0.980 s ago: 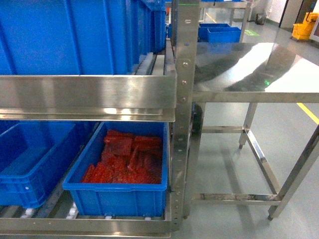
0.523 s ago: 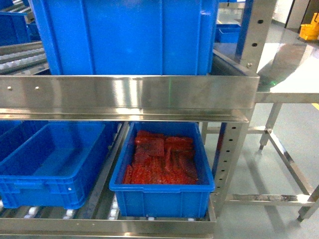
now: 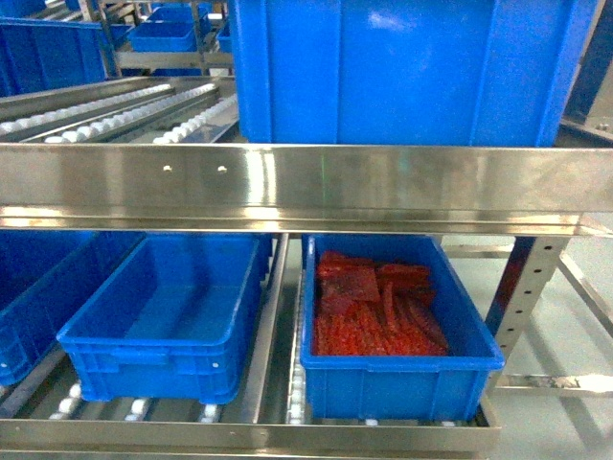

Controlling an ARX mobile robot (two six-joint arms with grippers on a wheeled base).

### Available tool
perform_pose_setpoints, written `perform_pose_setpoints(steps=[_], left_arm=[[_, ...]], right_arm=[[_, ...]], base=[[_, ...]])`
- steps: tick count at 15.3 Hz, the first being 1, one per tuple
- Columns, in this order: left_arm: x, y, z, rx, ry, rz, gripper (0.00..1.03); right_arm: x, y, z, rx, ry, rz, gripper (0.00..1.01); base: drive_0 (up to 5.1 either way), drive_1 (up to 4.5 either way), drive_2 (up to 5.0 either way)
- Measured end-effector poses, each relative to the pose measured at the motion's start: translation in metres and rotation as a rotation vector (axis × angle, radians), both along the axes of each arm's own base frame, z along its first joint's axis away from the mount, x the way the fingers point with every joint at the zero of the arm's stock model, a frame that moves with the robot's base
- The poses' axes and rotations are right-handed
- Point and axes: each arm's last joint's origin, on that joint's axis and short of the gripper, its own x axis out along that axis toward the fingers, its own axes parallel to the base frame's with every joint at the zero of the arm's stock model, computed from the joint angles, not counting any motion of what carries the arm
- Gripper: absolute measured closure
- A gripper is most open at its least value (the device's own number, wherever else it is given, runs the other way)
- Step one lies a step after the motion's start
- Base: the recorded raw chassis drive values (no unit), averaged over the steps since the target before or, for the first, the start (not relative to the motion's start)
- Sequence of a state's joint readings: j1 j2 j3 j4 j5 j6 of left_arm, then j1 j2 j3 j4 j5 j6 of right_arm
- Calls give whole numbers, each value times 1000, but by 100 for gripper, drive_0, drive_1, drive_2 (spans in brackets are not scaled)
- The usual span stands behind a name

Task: Sort blue parts and orange caps into right shelf containers

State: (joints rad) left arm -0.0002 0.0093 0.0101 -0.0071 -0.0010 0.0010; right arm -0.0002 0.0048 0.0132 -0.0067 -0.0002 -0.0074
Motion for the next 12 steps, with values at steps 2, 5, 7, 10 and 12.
perform_pose_setpoints(steps=[2,5,7,10,12], left_arm=[[0,0,0,0,-2,0,59],[0,0,0,0,-1,-1,59],[0,0,0,0,-1,-1,59],[0,0,0,0,0,0,59],[0,0,0,0,-3,0,59]], right_arm=[[0,0,0,0,-2,0,57],[0,0,0,0,0,0,57],[0,0,0,0,-1,0,57],[0,0,0,0,-2,0,57],[0,0,1,0,-5,0,57]], base=[[-500,241,241],[-507,234,234],[-508,233,233],[-508,233,233],[-495,241,241]])
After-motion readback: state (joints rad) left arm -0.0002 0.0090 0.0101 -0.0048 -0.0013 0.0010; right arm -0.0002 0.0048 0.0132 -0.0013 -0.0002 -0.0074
